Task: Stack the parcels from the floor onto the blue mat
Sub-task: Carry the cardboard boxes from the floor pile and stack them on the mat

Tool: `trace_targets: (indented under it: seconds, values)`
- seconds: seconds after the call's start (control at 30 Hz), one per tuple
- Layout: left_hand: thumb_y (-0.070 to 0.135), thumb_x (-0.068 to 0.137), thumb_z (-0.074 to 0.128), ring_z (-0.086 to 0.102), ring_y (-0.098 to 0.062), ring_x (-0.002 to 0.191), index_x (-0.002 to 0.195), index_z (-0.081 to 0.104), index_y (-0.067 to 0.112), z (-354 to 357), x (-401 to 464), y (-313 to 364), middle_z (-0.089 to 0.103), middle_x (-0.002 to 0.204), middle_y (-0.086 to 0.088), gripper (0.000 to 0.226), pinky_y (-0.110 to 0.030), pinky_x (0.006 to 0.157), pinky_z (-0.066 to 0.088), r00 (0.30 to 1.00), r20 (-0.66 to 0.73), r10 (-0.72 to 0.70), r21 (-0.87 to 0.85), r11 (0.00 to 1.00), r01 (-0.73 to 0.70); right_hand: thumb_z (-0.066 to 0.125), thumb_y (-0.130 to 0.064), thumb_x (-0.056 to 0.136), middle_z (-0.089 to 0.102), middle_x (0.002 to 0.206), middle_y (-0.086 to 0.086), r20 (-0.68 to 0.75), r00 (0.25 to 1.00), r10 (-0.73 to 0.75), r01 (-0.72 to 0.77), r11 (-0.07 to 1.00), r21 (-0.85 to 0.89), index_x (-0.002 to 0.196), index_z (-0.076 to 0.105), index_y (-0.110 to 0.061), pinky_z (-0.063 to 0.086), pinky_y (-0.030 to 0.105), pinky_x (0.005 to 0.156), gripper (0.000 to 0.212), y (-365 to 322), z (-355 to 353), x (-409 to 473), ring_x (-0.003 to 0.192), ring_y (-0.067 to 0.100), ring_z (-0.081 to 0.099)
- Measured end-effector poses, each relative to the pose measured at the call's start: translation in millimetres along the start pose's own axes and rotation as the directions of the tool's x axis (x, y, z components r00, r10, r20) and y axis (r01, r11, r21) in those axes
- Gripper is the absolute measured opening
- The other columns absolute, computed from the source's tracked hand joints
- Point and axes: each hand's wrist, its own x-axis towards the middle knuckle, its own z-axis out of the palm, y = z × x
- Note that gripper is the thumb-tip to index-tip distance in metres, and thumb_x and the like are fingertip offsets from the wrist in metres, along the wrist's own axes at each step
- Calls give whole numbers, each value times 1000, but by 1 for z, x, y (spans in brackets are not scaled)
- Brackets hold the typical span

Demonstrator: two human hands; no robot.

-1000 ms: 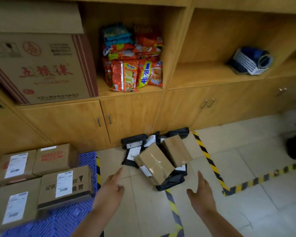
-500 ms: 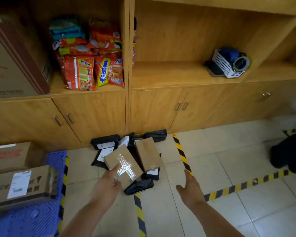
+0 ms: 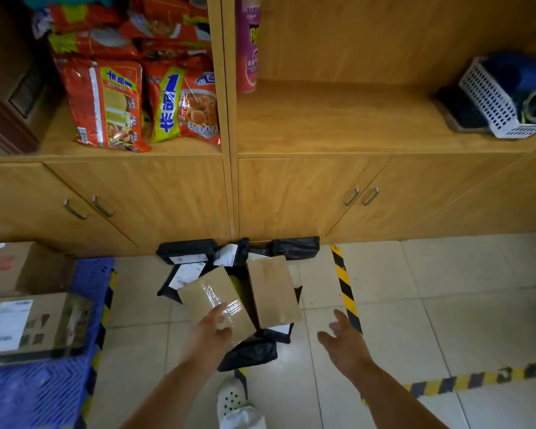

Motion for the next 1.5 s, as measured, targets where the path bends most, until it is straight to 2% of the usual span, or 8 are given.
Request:
trace_targets:
  seconds: [0.23, 0.43, 0.63, 0.83, 0.93, 1.03, 1.23, 1.5]
  values:
    - [10, 90, 49, 60, -22, 100, 137, 42, 27, 64, 104, -16, 54, 131, -4, 51, -40, 89, 51, 991, 46, -123, -73, 989, 126, 51, -14, 92, 54, 133, 7, 158, 987, -9, 17, 999, -47, 136, 45, -18, 41, 24, 85, 45, 3, 10, 122, 110, 18, 55]
    - [17, 93, 53, 49, -22, 123, 143, 33, 23, 126, 186, -41, 49, 138, -7, 54, -35, 99, 42, 982, 58, -180, -70, 981, 184, 50, -12, 90, 60, 120, 3, 238, 968, -76, 100, 991, -90, 128, 54, -19, 41, 22, 78, 39, 19, 45, 234, 94, 13, 53]
    - [16, 89, 58, 40, -30, 132, 150, 18, 19, 186, 277, -73, 35, 149, -13, 73, -45, 105, 40, 958, 78, -276, -154, 946, 286, 51, -19, 87, 55, 132, -1, 295, 947, -128, 182, 970, -162, 135, 48, -25, 50, 30, 86, 48, 42, 98, 338, 114, 19, 57]
    - [9, 91, 53, 39, -26, 131, 151, 10, 15, 215, 311, -84, 32, 150, -9, 74, -32, 98, 37, 958, 63, -281, -48, 957, 284, 61, -28, 80, 46, 135, 10, 304, 952, -37, 62, 995, -72, 139, 30, -15, 53, 38, 86, 68, 56, 136, 400, 114, 28, 54]
    - [6, 92, 51, 43, -14, 112, 151, 5, 14, 219, 314, -81, 36, 145, -5, 76, -25, 85, 37, 965, 88, -246, -100, 962, 254, 62, -36, 74, 42, 144, 3, 414, 908, 64, -105, 991, 78, 147, 22, -28, 44, 42, 102, 84, 56, 140, 407, 123, 25, 50]
    - [-5, 90, 49, 41, -10, 102, 147, 18, 7, 219, 309, -73, 47, 114, 6, 66, -22, 81, 35, 965, 50, -258, -195, 945, 263, 61, -30, 80, 46, 142, 2, 431, 899, 77, -155, 976, 150, 147, 25, -28, 44, 35, 94, 76, 53, 134, 402, 119, 24, 52]
    - [0, 88, 47, 40, -27, 122, 151, 2, 25, 191, 270, -41, 26, 139, -6, 82, -33, 93, 43, 953, 33, -303, -233, 924, 302, 56, -53, 81, 35, 147, -1, 342, 934, 101, -176, 965, 196, 147, 23, -39, 43, 48, 102, 76, 24, 95, 357, 128, 26, 44]
    - [2, 86, 43, 44, -29, 106, 147, 22, 31, 91, 177, 50, 31, 129, -11, 69, -43, 91, 47, 965, -8, -262, -351, 904, 243, 56, -45, 89, 49, 122, 6, 207, 978, -38, -22, 961, 277, 117, 50, -37, 51, 32, 72, 29, -69, 8, 229, 104, 23, 57]
